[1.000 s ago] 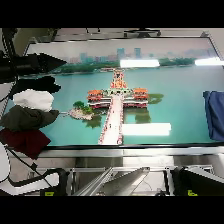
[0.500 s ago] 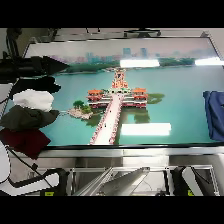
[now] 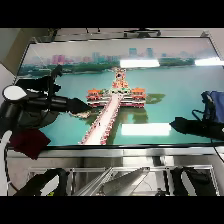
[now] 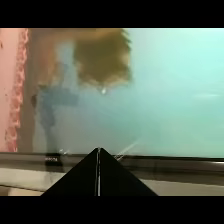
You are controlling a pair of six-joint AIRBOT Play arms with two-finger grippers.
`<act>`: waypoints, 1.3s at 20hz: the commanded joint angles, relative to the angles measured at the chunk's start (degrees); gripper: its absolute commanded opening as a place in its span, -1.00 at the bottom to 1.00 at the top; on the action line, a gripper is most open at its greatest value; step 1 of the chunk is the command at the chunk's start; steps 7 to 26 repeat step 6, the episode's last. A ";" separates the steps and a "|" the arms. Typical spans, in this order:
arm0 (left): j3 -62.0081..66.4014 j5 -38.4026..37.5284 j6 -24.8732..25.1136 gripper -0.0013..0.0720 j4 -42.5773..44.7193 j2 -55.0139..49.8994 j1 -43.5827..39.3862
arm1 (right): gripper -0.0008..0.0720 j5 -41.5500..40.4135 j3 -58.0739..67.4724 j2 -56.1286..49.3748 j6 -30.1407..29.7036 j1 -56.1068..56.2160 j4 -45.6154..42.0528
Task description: Fold the shirts.
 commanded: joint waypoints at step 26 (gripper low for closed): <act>-8.59 6.36 -0.11 -0.94 1.64 7.50 -1.03 | -0.92 -1.25 -2.78 0.48 0.39 2.86 0.98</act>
